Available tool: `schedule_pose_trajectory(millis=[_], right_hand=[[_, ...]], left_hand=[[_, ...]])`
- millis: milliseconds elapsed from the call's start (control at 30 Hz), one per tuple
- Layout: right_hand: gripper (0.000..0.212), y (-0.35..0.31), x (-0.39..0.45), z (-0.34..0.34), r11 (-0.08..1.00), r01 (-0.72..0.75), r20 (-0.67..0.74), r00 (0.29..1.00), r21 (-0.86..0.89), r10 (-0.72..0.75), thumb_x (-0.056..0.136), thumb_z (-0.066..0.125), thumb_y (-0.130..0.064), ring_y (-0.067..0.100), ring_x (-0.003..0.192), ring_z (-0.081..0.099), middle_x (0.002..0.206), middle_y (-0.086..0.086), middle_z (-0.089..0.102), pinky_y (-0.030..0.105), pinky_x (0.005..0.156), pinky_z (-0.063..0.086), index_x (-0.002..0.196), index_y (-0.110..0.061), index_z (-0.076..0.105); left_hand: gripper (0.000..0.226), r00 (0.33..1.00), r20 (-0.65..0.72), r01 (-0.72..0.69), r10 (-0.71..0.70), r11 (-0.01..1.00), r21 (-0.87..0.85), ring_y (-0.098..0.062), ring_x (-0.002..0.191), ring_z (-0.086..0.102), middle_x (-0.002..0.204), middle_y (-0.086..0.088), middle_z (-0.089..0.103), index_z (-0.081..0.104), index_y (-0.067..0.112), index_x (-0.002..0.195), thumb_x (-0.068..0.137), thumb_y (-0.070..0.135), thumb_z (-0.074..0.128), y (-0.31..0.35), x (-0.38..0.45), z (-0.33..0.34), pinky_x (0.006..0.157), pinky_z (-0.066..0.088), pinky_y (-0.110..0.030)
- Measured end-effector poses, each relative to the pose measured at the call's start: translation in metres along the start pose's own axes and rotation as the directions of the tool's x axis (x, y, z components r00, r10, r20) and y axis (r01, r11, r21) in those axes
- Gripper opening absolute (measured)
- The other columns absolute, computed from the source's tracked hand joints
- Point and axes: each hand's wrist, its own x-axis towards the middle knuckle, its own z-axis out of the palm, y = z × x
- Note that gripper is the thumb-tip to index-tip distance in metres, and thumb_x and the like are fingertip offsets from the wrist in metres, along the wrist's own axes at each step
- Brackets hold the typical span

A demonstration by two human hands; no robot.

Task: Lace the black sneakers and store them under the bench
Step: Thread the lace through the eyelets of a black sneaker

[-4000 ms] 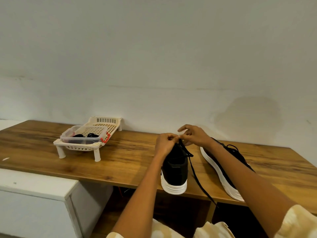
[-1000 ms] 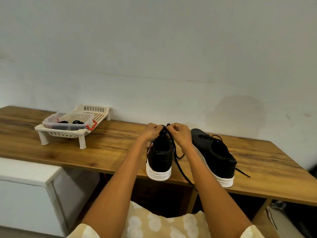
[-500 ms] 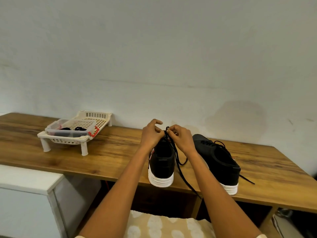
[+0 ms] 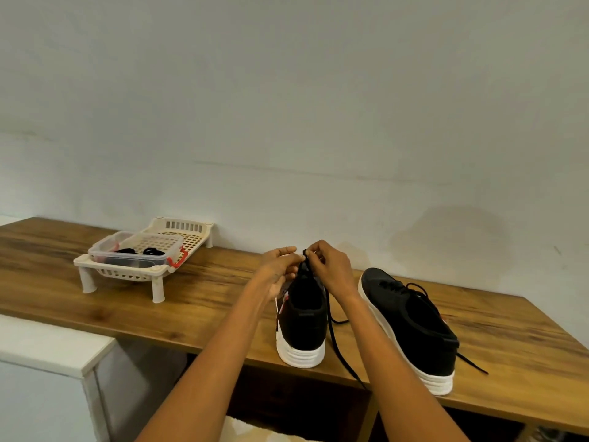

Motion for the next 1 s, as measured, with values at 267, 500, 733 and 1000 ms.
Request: schedule_pose_trajectory(millis=[267, 500, 733, 1000], right_hand=[[0.012, 0.002, -0.004, -0.003, 0.961, -0.104, 0.070, 0.994, 0.255, 0.088, 0.093, 0.057, -0.023, 0.011, 0.088, 0.062, 0.090, -0.005, 0.066, 0.013, 0.074, 0.045, 0.095, -0.016, 0.066], [0.007, 0.005, -0.009, -0.003, 0.930, -0.143, 0.107, 0.988, 0.338, 0.113, 0.093, 0.057, -0.021, 0.012, 0.086, 0.064, 0.084, -0.008, 0.065, 0.027, 0.082, 0.053, 0.089, -0.022, 0.063], [0.009, 0.006, -0.009, -0.008, 0.920, -0.196, 0.186, 0.973, 0.339, 0.138, 0.086, 0.068, -0.024, 0.012, 0.085, 0.065, 0.087, -0.001, 0.069, 0.024, 0.080, 0.052, 0.092, -0.017, 0.066], [0.028, 0.005, -0.002, -0.010, 0.807, -0.373, 0.182, 0.928, 0.458, 0.326, 0.085, 0.050, -0.012, 0.020, 0.060, 0.048, 0.057, 0.006, 0.043, 0.032, 0.067, 0.048, 0.059, -0.010, 0.042]], left_hand=[[0.025, 0.896, -0.194, -0.246, 0.399, 0.811, 0.532, -0.014, 0.068, 0.063, 0.080, -0.004, 0.066, 0.056, 0.015, 0.096, 0.080, 0.018, 0.075, -0.016, 0.001, 0.009, 0.060, 0.049, -0.023], [0.026, 0.948, -0.230, -0.139, 0.219, 0.937, 0.320, -0.011, 0.060, 0.057, 0.077, -0.005, 0.064, 0.058, 0.013, 0.099, 0.079, 0.010, 0.074, -0.015, 0.003, 0.009, 0.056, 0.049, -0.022], [0.009, 0.979, -0.134, -0.104, 0.151, 0.947, 0.305, -0.011, 0.055, 0.051, 0.064, -0.004, 0.060, 0.069, 0.007, 0.088, 0.080, 0.008, 0.073, -0.016, 0.008, 0.000, 0.053, 0.045, -0.020], [0.011, 0.965, -0.061, -0.211, 0.256, 0.891, 0.402, -0.007, 0.056, 0.052, 0.073, -0.002, 0.061, 0.065, 0.010, 0.092, 0.086, 0.002, 0.060, -0.007, 0.008, -0.002, 0.047, 0.043, -0.011]])
